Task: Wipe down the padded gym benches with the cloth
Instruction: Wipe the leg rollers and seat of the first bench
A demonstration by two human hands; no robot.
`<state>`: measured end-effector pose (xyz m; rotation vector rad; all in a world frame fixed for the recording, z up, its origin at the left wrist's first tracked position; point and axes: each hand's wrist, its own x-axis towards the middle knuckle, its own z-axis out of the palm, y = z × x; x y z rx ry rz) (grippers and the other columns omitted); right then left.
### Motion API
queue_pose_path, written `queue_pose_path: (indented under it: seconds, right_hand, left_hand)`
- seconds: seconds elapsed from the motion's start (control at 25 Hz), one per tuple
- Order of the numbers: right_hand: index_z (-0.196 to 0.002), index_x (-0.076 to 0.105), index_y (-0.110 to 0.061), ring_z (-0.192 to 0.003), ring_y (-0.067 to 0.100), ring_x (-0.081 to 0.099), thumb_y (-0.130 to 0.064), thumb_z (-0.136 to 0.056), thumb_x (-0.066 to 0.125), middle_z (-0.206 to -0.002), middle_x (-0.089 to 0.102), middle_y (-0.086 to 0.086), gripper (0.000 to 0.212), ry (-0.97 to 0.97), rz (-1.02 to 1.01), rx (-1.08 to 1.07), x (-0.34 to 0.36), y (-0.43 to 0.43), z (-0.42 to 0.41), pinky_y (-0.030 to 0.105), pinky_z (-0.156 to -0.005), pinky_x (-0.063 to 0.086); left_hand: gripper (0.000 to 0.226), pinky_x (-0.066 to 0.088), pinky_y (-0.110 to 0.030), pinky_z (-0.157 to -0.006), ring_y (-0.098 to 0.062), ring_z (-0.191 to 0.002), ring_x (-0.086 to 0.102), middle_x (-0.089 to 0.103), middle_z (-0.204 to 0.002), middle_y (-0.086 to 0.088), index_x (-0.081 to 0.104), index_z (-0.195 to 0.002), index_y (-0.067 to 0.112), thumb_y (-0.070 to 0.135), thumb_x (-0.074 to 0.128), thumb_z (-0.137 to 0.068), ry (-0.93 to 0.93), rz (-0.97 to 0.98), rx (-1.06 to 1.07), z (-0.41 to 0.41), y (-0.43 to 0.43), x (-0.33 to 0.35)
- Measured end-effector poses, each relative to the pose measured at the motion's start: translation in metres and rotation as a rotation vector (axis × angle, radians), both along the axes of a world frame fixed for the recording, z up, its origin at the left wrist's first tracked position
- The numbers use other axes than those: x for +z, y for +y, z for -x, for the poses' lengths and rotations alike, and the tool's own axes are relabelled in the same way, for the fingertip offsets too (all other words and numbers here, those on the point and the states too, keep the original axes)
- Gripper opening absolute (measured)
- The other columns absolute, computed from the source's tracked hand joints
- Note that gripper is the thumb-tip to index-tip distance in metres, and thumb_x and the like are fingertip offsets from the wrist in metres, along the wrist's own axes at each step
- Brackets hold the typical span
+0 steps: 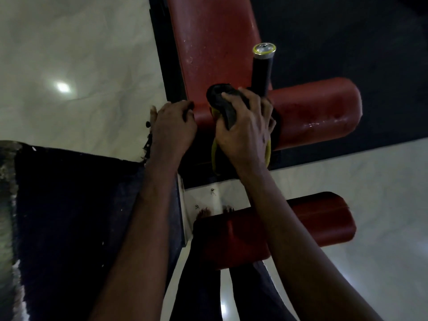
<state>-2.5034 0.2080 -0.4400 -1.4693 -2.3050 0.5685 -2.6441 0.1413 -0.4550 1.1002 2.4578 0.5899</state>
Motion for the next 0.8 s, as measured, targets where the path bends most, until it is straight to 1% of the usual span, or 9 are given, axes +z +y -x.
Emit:
queue_pose_path:
  seconds: [0.08,0.16,0.28,0.4,0.48,0.52,0.64,0.68,0.8]
  right_hand:
    - [-0.136,0.061,-0.033,-0.134,0.028,0.039,-0.031,-0.083,0.067,-0.15,0.045,-0.004,0.054,0.028,-0.022,0.039,-0.008,-0.012,-0.015,0.05,-0.101,0.044]
    - [-0.136,0.062,-0.031,-0.129,0.03,0.042,-0.026,-0.081,0.069,-0.15,0.046,0.0,0.056,0.074,-0.041,0.057,-0.019,-0.018,-0.035,0.048,-0.101,0.046]
    - [-0.133,0.066,-0.027,-0.125,0.027,0.045,-0.019,-0.081,0.069,-0.145,0.05,0.005,0.053,0.144,-0.044,-0.024,-0.018,-0.005,-0.058,0.042,-0.103,0.044]
    - [-0.131,0.067,-0.024,-0.128,0.018,0.048,-0.022,-0.084,0.068,-0.142,0.053,0.007,0.047,0.206,-0.128,-0.117,0.003,0.02,-0.085,0.023,-0.11,0.029]
    - [-0.134,0.064,-0.026,-0.131,0.017,0.044,-0.03,-0.088,0.067,-0.144,0.05,0.006,0.046,0.194,-0.143,-0.182,0.019,0.052,-0.105,0.018,-0.111,0.021]
    - [-0.135,0.063,-0.027,-0.134,0.02,0.043,-0.034,-0.091,0.066,-0.146,0.048,0.005,0.045,0.136,-0.126,-0.196,0.023,0.068,-0.111,0.019,-0.112,0.021]
    - [-0.141,0.055,-0.029,-0.144,0.03,0.033,-0.05,-0.098,0.053,-0.154,0.041,0.004,0.048,-0.156,-0.034,-0.047,0.017,0.104,-0.117,0.047,-0.113,0.03]
    - [-0.141,0.054,-0.03,-0.147,0.031,0.029,-0.053,-0.1,0.049,-0.157,0.038,0.002,0.049,-0.211,-0.022,0.022,0.012,0.11,-0.116,0.052,-0.113,0.03]
    - [-0.131,0.061,-0.027,-0.147,0.029,0.028,-0.049,-0.102,0.043,-0.153,0.044,0.0,0.04,-0.188,-0.036,0.092,0.003,0.115,-0.106,0.055,-0.113,0.027]
  left_hand:
    - [0.038,0.019,-0.039,-0.118,-0.03,-0.127,0.053,0.063,-0.132,-0.011,0.061,-0.134,0.019,0.028,0.042,-0.102,-0.012,0.086,-0.075,-0.006,0.017,0.011]
    - [0.037,0.031,-0.041,-0.111,-0.031,-0.123,0.055,0.064,-0.13,-0.012,0.061,-0.133,0.017,0.026,0.041,-0.103,0.025,0.062,-0.144,-0.018,0.027,0.014]
    - [0.038,0.036,-0.044,-0.109,-0.033,-0.118,0.056,0.064,-0.127,-0.015,0.061,-0.129,0.008,0.023,0.04,-0.102,0.072,-0.035,-0.121,-0.029,0.028,0.005]
    - [0.025,0.047,-0.036,-0.089,-0.027,-0.1,0.06,0.062,-0.112,-0.013,0.065,-0.113,0.006,0.011,0.051,-0.093,0.027,-0.268,-0.096,-0.059,0.025,0.007]
    - [0.017,0.049,-0.037,-0.081,-0.025,-0.094,0.059,0.062,-0.106,-0.01,0.065,-0.106,0.007,0.01,0.056,-0.092,0.053,-0.345,-0.167,-0.083,0.033,0.01]
    - [0.016,0.049,-0.038,-0.081,-0.025,-0.095,0.059,0.062,-0.107,-0.009,0.065,-0.106,0.008,0.014,0.056,-0.094,0.066,-0.336,-0.181,-0.088,0.039,0.008]
    - [0.037,0.045,-0.035,-0.09,-0.027,-0.105,0.058,0.062,-0.115,-0.01,0.062,-0.114,0.009,0.041,0.053,-0.097,0.101,-0.191,-0.121,-0.085,0.06,-0.003]
    - [0.046,0.044,-0.037,-0.094,-0.03,-0.11,0.058,0.063,-0.118,-0.01,0.063,-0.118,0.009,0.048,0.05,-0.096,0.157,-0.126,-0.121,-0.084,0.065,-0.009]
    - [0.049,0.043,-0.041,-0.101,-0.029,-0.115,0.059,0.066,-0.125,-0.007,0.065,-0.124,0.017,0.054,0.049,-0.097,0.398,-0.061,-0.116,-0.09,0.067,-0.022]
